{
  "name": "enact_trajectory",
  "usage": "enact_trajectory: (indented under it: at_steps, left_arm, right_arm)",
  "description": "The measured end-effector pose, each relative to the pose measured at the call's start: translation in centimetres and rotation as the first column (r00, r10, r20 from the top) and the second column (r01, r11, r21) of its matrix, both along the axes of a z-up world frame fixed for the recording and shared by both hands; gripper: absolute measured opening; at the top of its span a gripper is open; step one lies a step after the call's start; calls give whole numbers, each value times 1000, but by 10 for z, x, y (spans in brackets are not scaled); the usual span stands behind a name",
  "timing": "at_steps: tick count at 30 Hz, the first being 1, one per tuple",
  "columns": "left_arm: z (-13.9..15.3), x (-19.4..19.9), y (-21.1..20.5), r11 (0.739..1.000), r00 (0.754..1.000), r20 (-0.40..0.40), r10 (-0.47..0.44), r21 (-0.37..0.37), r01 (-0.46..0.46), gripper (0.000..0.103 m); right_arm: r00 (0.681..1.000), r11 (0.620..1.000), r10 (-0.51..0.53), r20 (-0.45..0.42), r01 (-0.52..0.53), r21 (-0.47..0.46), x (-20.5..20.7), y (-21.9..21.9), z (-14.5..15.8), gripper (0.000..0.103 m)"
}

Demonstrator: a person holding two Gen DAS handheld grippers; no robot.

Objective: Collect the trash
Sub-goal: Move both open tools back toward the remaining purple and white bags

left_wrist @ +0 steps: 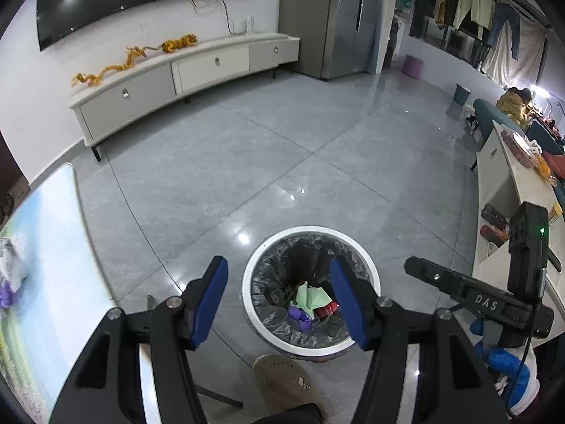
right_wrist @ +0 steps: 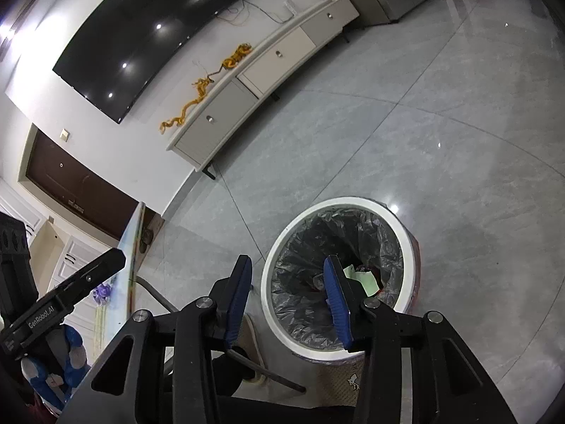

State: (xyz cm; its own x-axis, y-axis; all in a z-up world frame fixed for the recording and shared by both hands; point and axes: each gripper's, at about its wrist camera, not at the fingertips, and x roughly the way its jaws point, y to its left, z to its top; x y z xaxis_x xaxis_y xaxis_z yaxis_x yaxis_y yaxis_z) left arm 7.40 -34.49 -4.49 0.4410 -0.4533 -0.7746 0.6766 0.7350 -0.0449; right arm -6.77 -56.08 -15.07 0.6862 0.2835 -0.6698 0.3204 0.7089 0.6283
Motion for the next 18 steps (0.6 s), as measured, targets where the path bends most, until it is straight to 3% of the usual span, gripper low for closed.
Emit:
enact_trajectory:
  at_steps: [18]
  left_arm:
    - [57,-42,94,990,981,148,126,-79,-115,59]
  right_arm:
    - [990,994,66,124,-54,-100,-24,48,83,42]
